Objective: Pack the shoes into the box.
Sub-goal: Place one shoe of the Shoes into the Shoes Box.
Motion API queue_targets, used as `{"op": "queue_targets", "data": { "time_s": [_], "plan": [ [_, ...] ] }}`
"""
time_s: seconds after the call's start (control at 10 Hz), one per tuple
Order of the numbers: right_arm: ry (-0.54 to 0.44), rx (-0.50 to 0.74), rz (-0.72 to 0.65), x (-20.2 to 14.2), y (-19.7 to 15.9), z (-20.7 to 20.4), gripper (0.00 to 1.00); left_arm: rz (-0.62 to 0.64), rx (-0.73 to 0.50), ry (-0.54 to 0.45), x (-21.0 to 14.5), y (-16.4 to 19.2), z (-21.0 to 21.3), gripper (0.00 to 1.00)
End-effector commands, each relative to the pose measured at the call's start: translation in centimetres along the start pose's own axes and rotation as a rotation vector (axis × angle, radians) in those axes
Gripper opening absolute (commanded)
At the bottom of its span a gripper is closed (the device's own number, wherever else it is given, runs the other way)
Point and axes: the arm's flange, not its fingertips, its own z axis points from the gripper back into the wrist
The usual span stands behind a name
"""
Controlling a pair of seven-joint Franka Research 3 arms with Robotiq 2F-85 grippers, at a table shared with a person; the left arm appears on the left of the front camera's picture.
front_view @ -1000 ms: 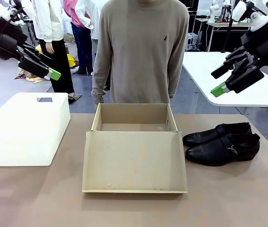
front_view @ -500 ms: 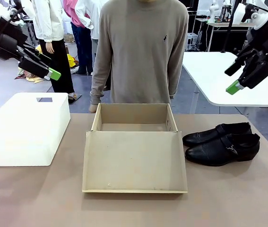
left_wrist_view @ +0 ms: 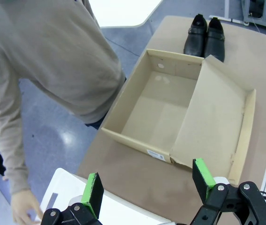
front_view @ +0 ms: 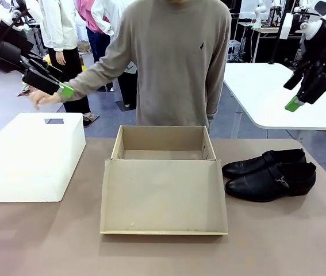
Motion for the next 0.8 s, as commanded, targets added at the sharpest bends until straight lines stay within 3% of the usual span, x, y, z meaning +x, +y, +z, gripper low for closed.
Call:
{"op": "queue_targets", "data": {
  "time_s": [0.0,0.7],
  "plan": [
    [0.066,-0.037,0.025,0.07,-1.77,-0.32,1.00,-0.009,-0.013,-0.010,-0.11,0.12,0.01,1.00],
    [0.047,-0.011,-0.001,-0.21,-1.38,-0.85,1.00,-0.009,-0.013,-0.010,-0.11,0.12,0.01,1.00]
  ]
}}
